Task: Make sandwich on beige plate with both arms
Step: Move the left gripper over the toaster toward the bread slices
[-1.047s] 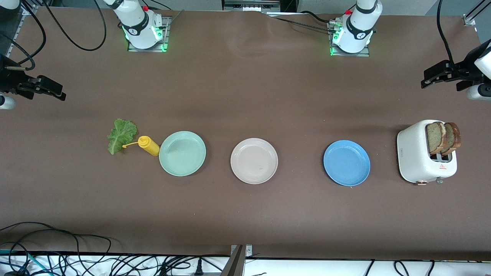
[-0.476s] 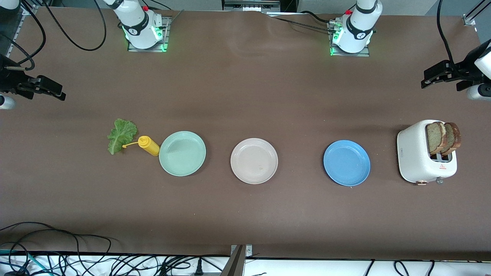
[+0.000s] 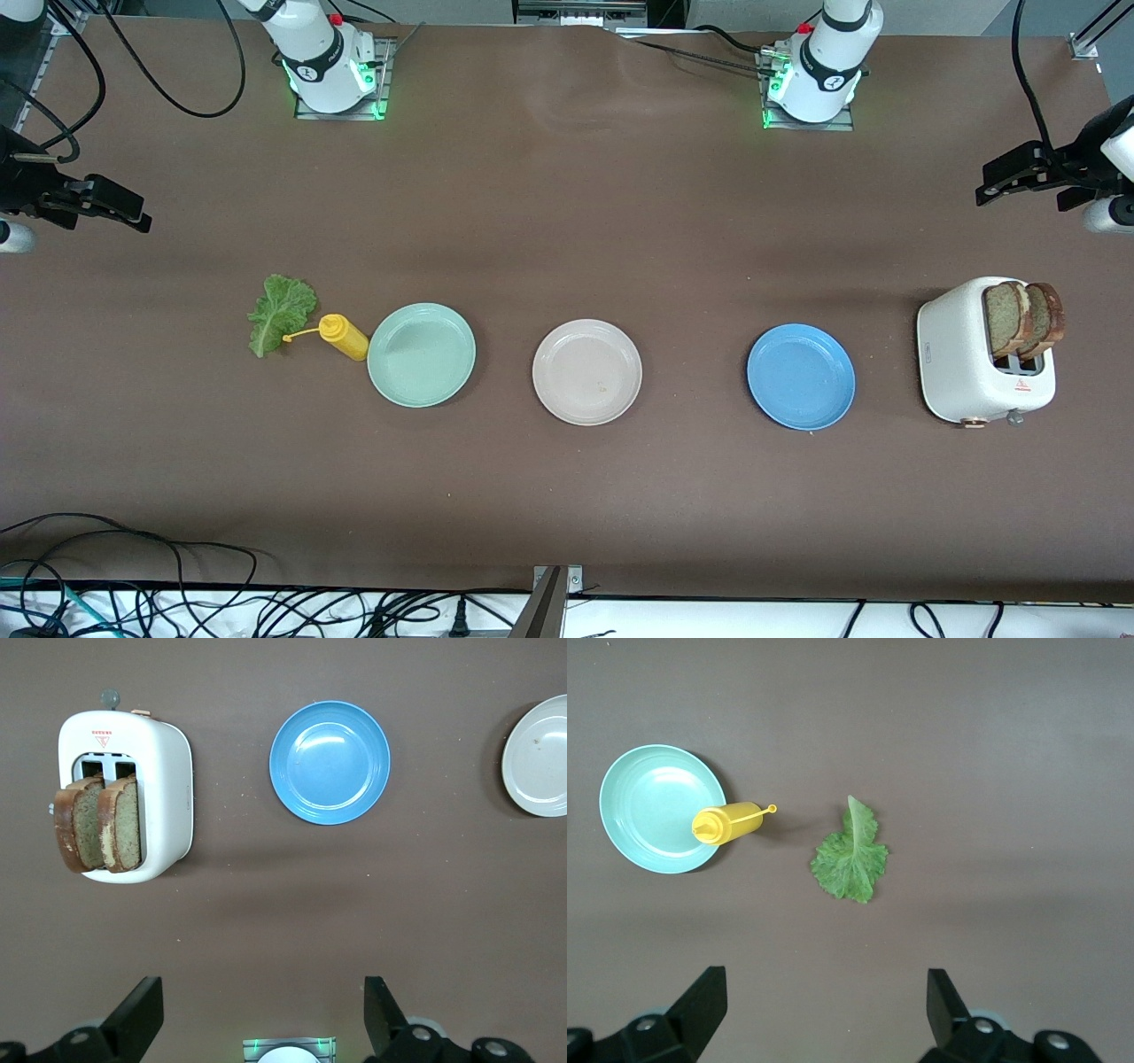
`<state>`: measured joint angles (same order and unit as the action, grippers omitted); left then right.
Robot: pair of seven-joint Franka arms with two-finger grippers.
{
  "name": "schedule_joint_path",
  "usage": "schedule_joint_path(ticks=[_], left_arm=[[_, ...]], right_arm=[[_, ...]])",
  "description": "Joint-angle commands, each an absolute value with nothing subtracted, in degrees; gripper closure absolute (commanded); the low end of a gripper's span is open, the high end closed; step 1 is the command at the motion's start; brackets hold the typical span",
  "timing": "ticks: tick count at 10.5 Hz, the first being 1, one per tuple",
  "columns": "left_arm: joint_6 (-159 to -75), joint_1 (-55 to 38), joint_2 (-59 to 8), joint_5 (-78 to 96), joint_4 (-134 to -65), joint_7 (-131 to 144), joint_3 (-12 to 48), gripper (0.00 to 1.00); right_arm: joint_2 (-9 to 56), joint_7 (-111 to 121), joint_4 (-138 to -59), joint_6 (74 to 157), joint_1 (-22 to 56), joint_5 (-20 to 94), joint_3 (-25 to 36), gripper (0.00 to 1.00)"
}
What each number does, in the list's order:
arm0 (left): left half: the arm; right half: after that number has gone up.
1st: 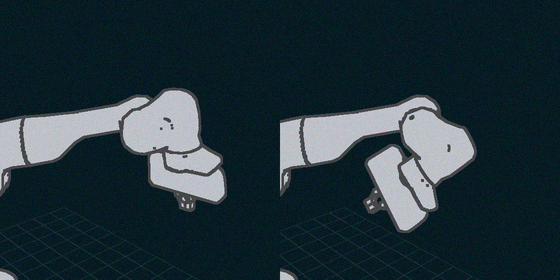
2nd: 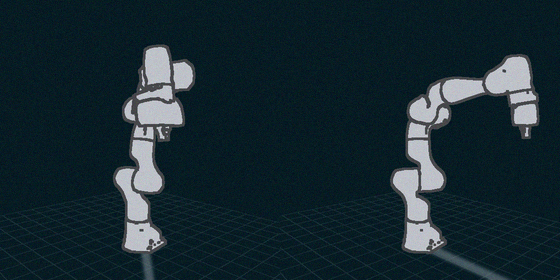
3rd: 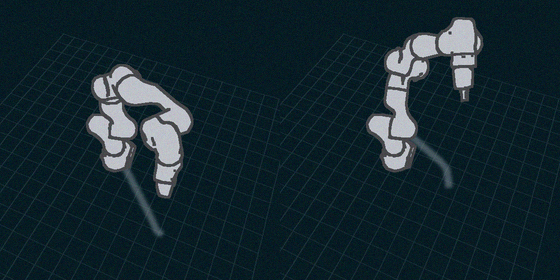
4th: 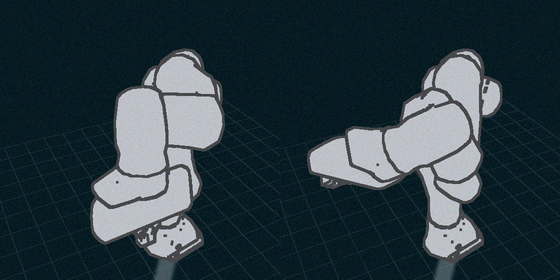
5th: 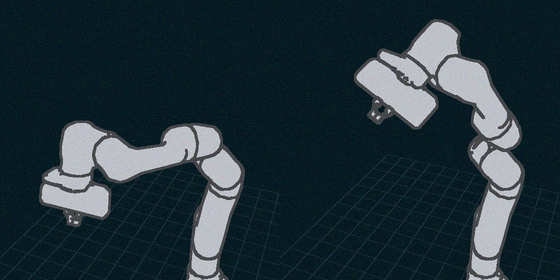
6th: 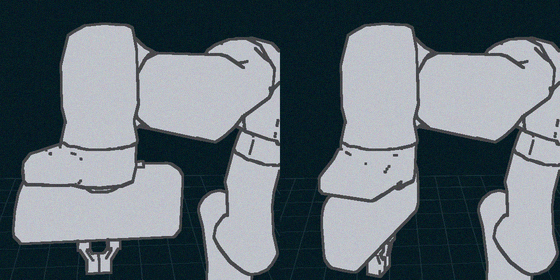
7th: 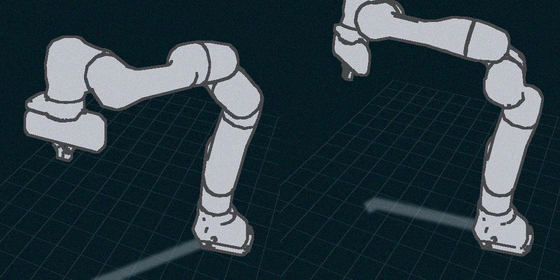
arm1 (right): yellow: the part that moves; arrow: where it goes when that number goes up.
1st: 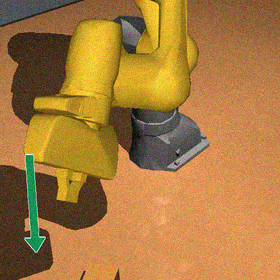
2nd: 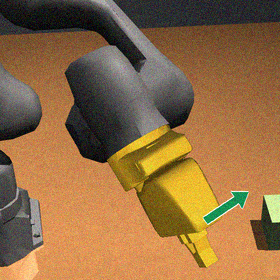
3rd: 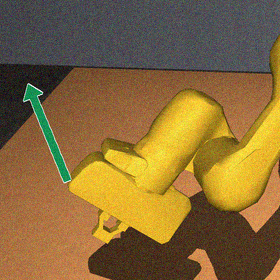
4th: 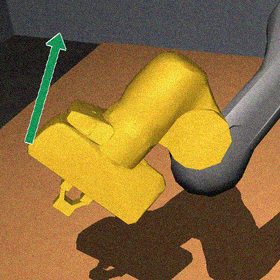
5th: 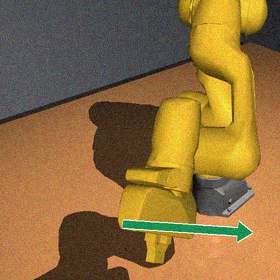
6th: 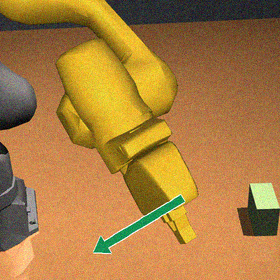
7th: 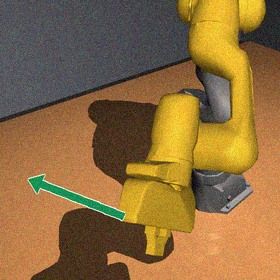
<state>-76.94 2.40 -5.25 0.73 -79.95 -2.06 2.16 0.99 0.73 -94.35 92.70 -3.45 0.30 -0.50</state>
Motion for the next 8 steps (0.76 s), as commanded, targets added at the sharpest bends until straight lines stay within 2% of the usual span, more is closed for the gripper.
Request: schedule_joint_path(ticks=[1,6,8], left_arm=[[-77.08,2.55,-5.27,-0.53,-80.42,-2.99,2.2,0.0],[-77.08,3.07,-7.37,-0.53,-80.42,-2.9,2.02,0.0],[-79.79,5.17,-8.0,-0.62,-81.29,-3.86,1.93,0.0]], right_arm=[[1.05,0.88,-93.52,91.67,-3.69,1.23,-0.44,0.0],[1.14,0.79,-93.52,91.67,-3.69,1.23,-0.44,0.0],[1.05,0.88,-93.52,91.67,-3.69,1.32,-0.44,0.0]])
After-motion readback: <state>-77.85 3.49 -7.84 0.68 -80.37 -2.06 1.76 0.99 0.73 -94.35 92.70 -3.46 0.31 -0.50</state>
